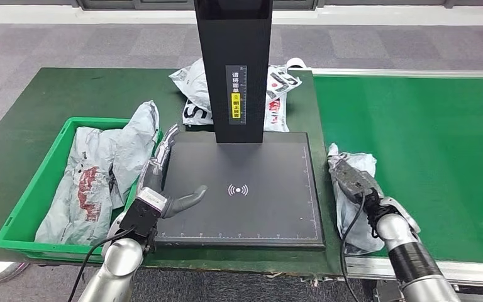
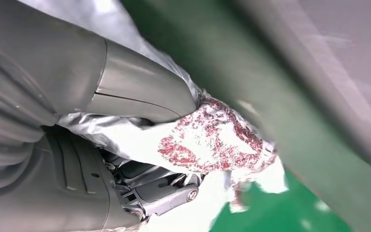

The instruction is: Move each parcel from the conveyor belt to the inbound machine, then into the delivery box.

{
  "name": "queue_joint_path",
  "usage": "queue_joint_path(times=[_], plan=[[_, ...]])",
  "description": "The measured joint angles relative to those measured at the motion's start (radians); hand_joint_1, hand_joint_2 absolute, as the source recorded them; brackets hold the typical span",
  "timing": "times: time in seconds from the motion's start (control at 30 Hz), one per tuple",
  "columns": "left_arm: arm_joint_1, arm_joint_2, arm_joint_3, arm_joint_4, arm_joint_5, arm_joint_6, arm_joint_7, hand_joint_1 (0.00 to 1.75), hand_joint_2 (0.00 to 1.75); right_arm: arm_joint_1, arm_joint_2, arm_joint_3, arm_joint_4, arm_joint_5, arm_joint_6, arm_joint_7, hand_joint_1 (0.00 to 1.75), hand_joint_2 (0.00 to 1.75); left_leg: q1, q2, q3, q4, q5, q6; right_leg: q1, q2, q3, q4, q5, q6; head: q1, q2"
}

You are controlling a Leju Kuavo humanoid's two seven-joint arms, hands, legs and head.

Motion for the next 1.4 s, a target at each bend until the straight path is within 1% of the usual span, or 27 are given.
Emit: queue_joint_path(times=[0.1, 0.23, 0.43, 0.57, 0.67, 0.83, 1.2, 1.3, 1.4], plan=[[0.012, 0.000, 0.009, -0.003, -0.004, 0.015, -0.005, 0.00, 1.75, 0.020, 0.009, -0.054, -0.121, -0.098, -0.004, -0.026, 1.75, 1.75, 0.000, 0.000, 0.000, 0.000, 0.000, 0.000, 0.000, 0.000, -0.001, 0.000, -0.001, -0.001, 0.000, 0.000], [0.024, -0.002, 0.026, -0.008, -0.011, 0.026, -0.013, 0.00, 1.75, 0.032, 0.024, -0.115, -0.247, -0.164, 0.001, -0.059, 1.75, 1.75, 0.000, -0.002, 0.000, -0.001, 0.000, 0.000, 0.001, -0.002, -0.001, 0.000, -0.002, -0.001, 0.000, 0.000], [0.035, -0.002, 0.045, -0.015, -0.019, 0.038, -0.018, 0.00, 1.75, 0.050, 0.042, -0.163, -0.348, -0.187, -0.011, -0.091, 1.75, 1.75, -0.001, -0.007, 0.000, 0.000, 0.002, 0.001, 0.001, -0.008, 0.001, 0.000, -0.001, -0.001, 0.000, 0.000], [0.042, -0.007, 0.059, -0.023, -0.032, 0.052, -0.018, 0.00, 1.75, 0.062, 0.064, -0.188, -0.404, -0.171, -0.081, -0.118, 1.75, 1.75, -0.003, -0.007, 0.000, 0.000, 0.003, 0.003, 0.000, -0.009, 0.002, 0.000, -0.001, 0.000, 0.000, 0.000], [0.045, -0.012, 0.063, -0.027, -0.040, 0.057, -0.019, 0.00, 1.75, 0.062, 0.084, -0.198, -0.430, -0.145, -0.129, -0.122, 1.75, 1.75, -0.003, -0.007, 0.000, 0.000, 0.003, 0.003, -0.001, -0.009, 0.002, 0.000, -0.001, 0.000, 0.000, 0.000], [0.046, -0.019, 0.066, -0.029, -0.042, 0.058, -0.019, 0.00, 1.75, 0.062, 0.105, -0.200, -0.440, -0.133, -0.146, -0.121, 1.75, 1.75, -0.004, -0.008, 0.000, 0.000, 0.003, 0.003, -0.001, -0.010, 0.002, 0.000, -0.001, 0.000, 0.000, 0.000], [0.047, -0.020, 0.071, -0.029, -0.044, 0.059, -0.019, 0.00, 1.75, 0.058, 0.123, -0.201, -0.440, -0.122, -0.146, -0.120, 1.75, 1.75, -0.004, -0.008, 0.000, 0.000, 0.003, 0.003, -0.001, -0.010, 0.002, 0.000, -0.001, 0.000, 0.000, 0.000], [0.044, -0.025, 0.071, -0.027, -0.046, 0.058, -0.020, 0.00, 1.75, 0.022, 0.151, -0.192, -0.395, -0.086, -0.152, -0.101, 1.75, 1.75, -0.004, -0.007, -0.001, 0.000, 0.004, 0.003, -0.001, -0.009, 0.002, 0.000, 0.000, 0.000, 0.000, 0.000], [0.023, -0.038, 0.064, -0.017, -0.048, 0.053, -0.019, 0.00, 1.75, -0.065, 0.214, -0.148, -0.248, -0.064, -0.175, -0.086, 1.75, 1.75, -0.003, -0.005, 0.000, -0.001, 0.006, 0.001, -0.001, -0.007, 0.002, 0.000, 0.001, -0.001, 0.000, 0.000]])
